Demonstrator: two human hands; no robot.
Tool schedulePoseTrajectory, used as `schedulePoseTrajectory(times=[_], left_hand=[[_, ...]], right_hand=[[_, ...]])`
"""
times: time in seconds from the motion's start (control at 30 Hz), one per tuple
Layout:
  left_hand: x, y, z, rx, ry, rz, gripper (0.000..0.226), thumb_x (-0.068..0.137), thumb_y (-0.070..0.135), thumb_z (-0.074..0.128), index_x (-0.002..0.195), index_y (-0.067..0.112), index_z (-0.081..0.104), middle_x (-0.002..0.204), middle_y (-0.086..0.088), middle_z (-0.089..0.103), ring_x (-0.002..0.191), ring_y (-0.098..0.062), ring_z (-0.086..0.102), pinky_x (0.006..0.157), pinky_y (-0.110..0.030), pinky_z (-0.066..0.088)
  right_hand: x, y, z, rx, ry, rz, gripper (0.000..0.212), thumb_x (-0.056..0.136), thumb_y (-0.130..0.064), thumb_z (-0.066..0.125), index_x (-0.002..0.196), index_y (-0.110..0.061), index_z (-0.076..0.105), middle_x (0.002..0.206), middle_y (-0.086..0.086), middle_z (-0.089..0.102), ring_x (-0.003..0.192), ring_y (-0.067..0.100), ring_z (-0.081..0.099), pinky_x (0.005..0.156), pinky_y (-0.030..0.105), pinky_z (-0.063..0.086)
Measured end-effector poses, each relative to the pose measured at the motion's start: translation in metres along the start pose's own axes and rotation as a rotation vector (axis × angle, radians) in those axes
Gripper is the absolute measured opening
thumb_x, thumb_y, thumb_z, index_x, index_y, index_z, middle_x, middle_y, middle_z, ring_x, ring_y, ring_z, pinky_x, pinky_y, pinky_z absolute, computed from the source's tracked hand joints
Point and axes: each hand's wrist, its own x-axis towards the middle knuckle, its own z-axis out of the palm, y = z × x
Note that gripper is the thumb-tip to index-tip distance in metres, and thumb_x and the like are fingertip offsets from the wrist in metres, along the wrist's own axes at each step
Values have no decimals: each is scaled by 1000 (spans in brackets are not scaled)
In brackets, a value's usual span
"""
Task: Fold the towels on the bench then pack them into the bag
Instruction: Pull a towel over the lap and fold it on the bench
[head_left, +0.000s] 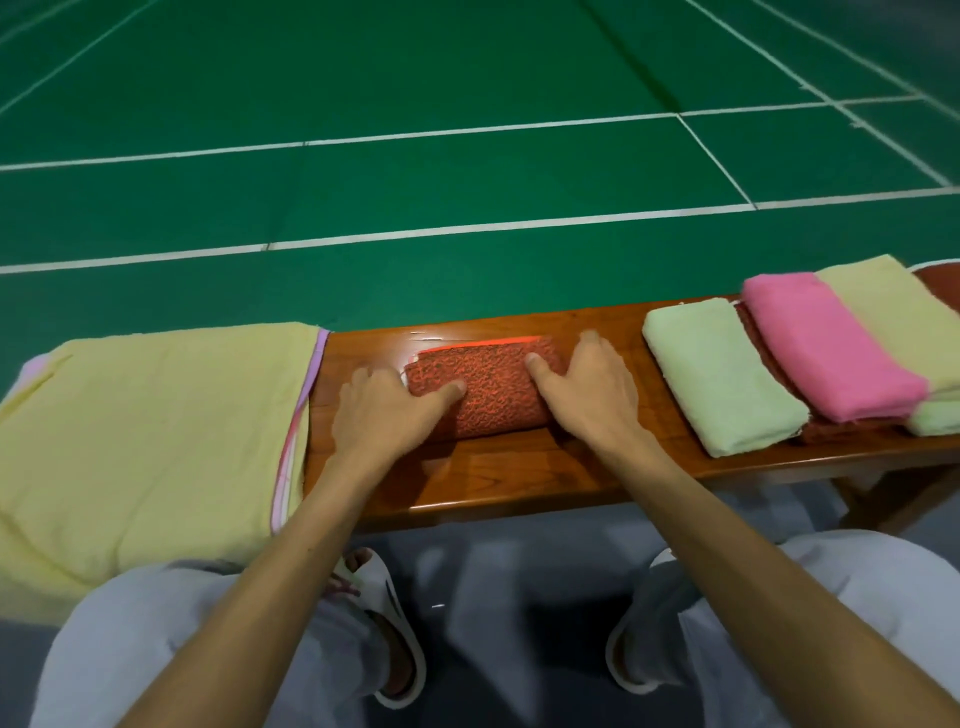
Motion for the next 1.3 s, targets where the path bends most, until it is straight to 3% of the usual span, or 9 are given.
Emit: schedulePoseTrajectory(times=[0.17, 0.3, 0.37, 0.47, 0.63, 0.77, 0.93, 1.17, 1.3], left_hand=[[8, 17, 5, -324, -172, -148, 78, 37, 69, 73, 92, 14, 71, 94, -7, 75, 88, -31, 72, 82, -46, 62], [-3, 48, -4, -615, -271, -175, 16, 82, 14, 79, 93, 14, 67, 99, -6, 74, 88, -23, 69, 73, -31, 55], [-4, 64, -13, -812, -431, -201, 21, 89, 2, 71, 105, 15, 67, 98, -5, 75, 77, -17, 69, 61, -26, 57], [1, 93, -22, -941, -550, -144, 31, 87, 6, 74, 117, 10, 68, 101, -8, 75, 69, -12, 72, 57, -25, 60], [13, 182, 3, -1051, -456, 30, 64, 73, 10, 88, 129, 1, 60, 113, -13, 72, 79, -14, 72, 64, -27, 58], [13, 275, 43, -1133, -522, 91, 67, 71, 16, 90, 131, 7, 62, 106, -8, 74, 79, -17, 70, 62, -30, 58], [8, 380, 103, -1139, -650, 138, 50, 82, 15, 83, 127, 8, 64, 103, -6, 73, 72, -12, 68, 55, -23, 55], [1, 495, 176, -1108, -748, 171, 30, 88, 13, 79, 111, 14, 59, 89, 0, 65, 72, -11, 61, 48, -21, 52], [-7, 532, 224, -1039, -677, 217, 28, 84, 19, 84, 100, 15, 61, 90, -6, 66, 67, -15, 61, 51, -25, 53]], right_hand=[[-2, 2, -9, 174, -128, 105, 43, 87, -55, 70, 70, -19, 53, 76, -2, 60, 78, 24, 59, 58, 32, 33], [-2, 16, -25, 704, -204, 165, 33, 74, -32, 82, 69, -19, 51, 73, -2, 61, 75, 19, 60, 65, 33, 42], [-1, 26, -35, 896, -229, 159, 27, 69, -25, 81, 78, -17, 57, 81, 2, 65, 83, 20, 64, 72, 34, 47], [6, 43, -59, 992, -123, 101, 46, 68, -17, 78, 107, -16, 53, 92, 9, 68, 79, 17, 62, 72, 33, 49], [22, 84, -120, 1019, 89, -35, 78, 74, -3, 70, 145, -26, 45, 91, 0, 64, 73, 5, 60, 67, 23, 51], [37, 137, -165, 948, 360, 81, 50, 68, -38, 84, 114, -25, 69, 107, -2, 74, 101, 17, 71, 94, 44, 58], [52, 205, -214, 835, 691, 195, 28, 73, -41, 83, 85, -20, 70, 83, -7, 74, 76, 7, 67, 80, 43, 59], [69, 288, -262, 780, 882, 438, 29, 76, -38, 83, 81, -17, 62, 75, -10, 63, 72, 12, 59, 69, 30, 51], [67, 317, -273, 402, 884, 490, 33, 82, -42, 75, 89, -14, 59, 78, -3, 60, 85, 26, 59, 75, 34, 44]])
